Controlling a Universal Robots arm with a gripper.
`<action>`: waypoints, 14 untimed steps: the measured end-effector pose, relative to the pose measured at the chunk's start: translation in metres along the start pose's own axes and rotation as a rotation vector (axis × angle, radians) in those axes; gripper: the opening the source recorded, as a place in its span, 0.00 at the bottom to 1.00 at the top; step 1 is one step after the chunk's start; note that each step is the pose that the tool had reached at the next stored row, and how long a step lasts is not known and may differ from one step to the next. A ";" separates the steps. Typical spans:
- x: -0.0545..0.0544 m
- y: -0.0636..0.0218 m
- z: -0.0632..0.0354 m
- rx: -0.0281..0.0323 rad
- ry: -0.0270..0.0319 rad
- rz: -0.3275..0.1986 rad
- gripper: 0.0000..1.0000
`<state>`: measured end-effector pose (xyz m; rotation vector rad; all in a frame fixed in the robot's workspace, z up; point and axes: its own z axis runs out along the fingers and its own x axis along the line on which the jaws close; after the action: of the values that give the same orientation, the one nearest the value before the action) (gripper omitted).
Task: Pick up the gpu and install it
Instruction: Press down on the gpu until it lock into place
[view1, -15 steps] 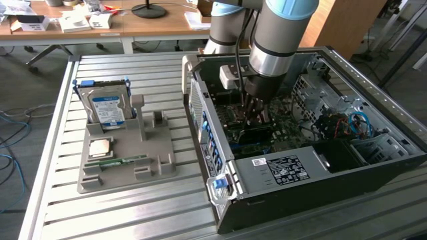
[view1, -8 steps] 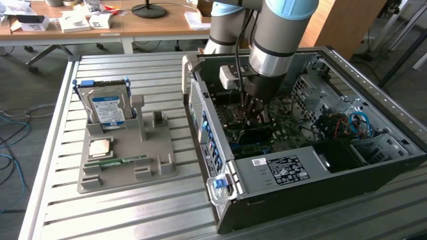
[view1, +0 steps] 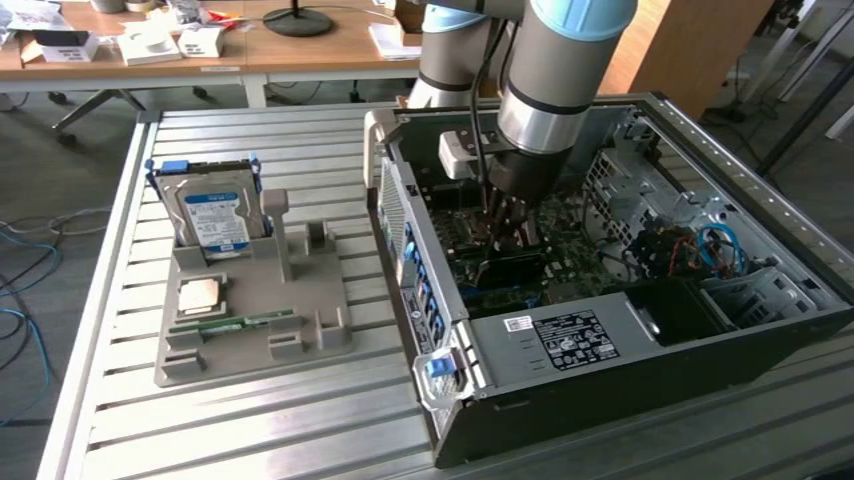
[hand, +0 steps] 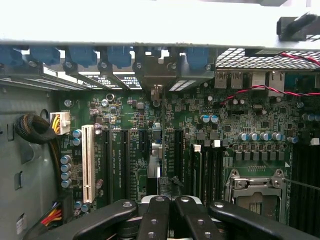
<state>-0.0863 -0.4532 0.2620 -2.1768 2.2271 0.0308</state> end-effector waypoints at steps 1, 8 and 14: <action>0.000 0.0000 0.0000 0.0000 0.0000 0.000 0.11; 0.000 0.0000 -0.0094 0.0000 0.0000 0.000 0.11; -0.001 -0.0001 -0.0246 0.0000 0.0000 0.000 0.11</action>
<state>-0.0863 -0.4532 0.2866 -2.1767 2.2272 0.0307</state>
